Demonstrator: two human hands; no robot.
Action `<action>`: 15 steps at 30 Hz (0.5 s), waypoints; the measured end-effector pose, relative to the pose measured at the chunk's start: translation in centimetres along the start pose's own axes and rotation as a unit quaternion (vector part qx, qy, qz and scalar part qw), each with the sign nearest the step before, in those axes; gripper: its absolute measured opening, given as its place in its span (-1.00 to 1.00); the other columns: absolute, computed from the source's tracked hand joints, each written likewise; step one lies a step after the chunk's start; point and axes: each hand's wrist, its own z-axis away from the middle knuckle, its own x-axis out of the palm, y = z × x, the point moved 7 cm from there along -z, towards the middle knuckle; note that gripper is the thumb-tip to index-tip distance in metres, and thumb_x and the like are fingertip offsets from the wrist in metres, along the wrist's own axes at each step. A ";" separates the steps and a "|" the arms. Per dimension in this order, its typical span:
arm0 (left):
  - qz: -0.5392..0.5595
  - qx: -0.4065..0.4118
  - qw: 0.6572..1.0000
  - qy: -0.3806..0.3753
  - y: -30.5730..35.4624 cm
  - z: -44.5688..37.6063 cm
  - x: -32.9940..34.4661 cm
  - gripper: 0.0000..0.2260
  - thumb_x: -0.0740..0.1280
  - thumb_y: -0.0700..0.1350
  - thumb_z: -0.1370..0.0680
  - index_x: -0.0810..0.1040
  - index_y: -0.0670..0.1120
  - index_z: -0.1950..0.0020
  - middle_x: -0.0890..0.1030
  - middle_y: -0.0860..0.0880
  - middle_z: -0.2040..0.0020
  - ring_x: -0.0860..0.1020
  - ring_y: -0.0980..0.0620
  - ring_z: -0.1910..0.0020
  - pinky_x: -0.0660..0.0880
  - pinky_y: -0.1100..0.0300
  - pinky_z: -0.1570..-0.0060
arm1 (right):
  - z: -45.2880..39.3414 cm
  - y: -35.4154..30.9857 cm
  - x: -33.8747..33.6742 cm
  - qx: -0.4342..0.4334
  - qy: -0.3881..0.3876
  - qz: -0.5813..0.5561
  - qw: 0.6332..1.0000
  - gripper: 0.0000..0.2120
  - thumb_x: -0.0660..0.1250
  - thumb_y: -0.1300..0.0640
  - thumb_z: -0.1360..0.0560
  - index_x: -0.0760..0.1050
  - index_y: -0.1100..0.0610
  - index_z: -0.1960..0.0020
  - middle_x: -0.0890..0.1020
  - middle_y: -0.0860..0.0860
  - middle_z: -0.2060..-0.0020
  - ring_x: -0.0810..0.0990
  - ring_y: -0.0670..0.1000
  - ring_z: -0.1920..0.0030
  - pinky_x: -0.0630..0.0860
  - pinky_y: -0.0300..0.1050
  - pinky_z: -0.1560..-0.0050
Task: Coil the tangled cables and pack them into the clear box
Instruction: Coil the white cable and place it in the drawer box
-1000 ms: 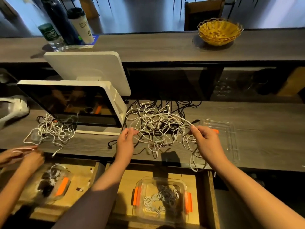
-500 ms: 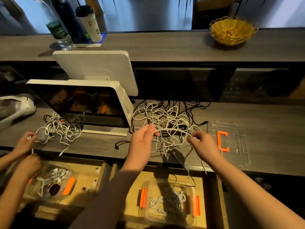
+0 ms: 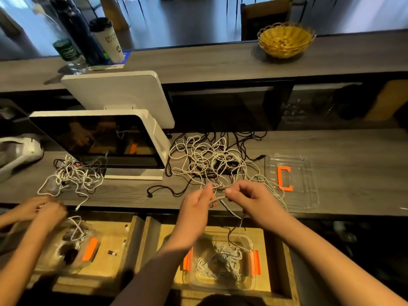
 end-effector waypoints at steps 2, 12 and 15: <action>-0.019 -0.035 0.998 0.044 -1.7 0.4 -1.0 -0.50 0.11 0.17 -0.66 0.45 -0.08 0.37 0.41 -0.01 0.44 0.38 0.11 0.45 0.32 0.13 0.27 | 1.2 1.1 -1.5 0.016 0.049 -0.021 0.998 -0.76 0.31 -0.02 -0.55 0.55 0.12 0.19 0.52 -0.05 0.36 0.46 -0.12 0.35 0.43 -0.24 0.29; 0.129 -0.071 0.987 0.071 -3.4 3.1 -0.5 -0.61 0.22 0.08 -0.65 0.39 -0.10 0.30 0.31 -0.02 0.50 0.38 0.04 0.48 0.40 0.17 0.31 | 6.1 6.2 -4.4 0.135 0.145 -0.042 0.979 -0.68 0.21 0.03 -0.64 0.54 0.16 0.20 0.50 0.03 0.40 0.45 0.01 0.35 0.40 0.00 0.24; 0.257 -0.083 0.963 -0.001 -2.8 4.2 1.4 -0.71 0.22 0.05 -0.64 0.38 -0.10 0.18 0.25 0.00 0.50 0.22 0.09 0.60 0.25 0.26 0.60 | 7.4 7.1 -3.7 0.164 0.151 -0.054 0.973 -0.67 0.19 0.10 -0.65 0.58 0.16 0.21 0.58 0.08 0.35 0.51 0.04 0.31 0.43 -0.02 0.21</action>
